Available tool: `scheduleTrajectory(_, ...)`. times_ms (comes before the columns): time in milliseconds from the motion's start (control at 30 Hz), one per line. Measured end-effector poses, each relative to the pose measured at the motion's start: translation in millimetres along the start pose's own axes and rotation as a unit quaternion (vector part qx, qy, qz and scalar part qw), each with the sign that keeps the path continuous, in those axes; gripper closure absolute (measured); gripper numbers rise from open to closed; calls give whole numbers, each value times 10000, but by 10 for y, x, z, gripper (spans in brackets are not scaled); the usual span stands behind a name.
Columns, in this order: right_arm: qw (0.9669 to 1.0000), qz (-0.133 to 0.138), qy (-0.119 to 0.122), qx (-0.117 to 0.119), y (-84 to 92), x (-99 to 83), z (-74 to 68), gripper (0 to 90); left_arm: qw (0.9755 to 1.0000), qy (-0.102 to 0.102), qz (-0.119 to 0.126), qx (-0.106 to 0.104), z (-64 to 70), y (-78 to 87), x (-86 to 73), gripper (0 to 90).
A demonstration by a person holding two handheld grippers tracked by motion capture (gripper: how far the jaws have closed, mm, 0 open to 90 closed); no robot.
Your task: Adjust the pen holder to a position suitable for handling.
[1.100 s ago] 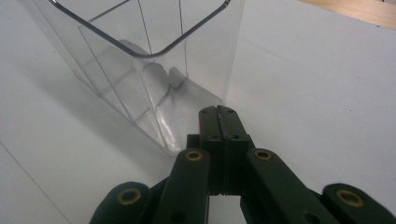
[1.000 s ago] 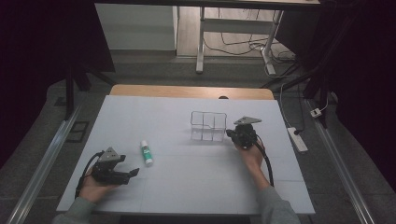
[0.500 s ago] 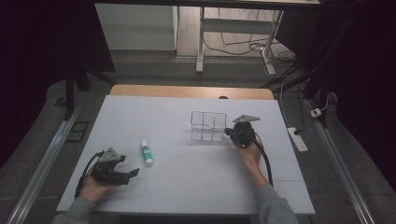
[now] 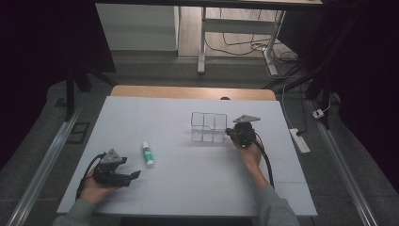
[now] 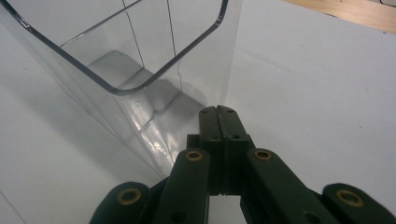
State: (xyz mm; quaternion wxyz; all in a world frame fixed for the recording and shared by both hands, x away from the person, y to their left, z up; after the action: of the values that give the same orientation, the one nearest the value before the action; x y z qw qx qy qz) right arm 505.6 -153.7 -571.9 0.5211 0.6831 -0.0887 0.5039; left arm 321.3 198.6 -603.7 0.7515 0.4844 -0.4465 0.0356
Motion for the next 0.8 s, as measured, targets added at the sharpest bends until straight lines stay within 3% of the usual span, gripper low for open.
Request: scheduleTrajectory(800,9998,7,176,118,-138,119,-197,892,10000,-33,-55,-5,5,-12,-15,188)
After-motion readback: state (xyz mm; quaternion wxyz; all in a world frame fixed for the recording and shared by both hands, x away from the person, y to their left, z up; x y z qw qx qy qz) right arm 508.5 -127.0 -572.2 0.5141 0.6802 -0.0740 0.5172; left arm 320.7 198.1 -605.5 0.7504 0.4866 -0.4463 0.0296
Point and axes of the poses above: each handheld gripper's, and its own axes: y roughly backward along the jaws, x roughly out of its top, z roughly to its right, the point moved 10 cm from there along -y, roughly forward along the jaws, and after that the axes turned 3 degrees about -x, right-handed, at the moved point
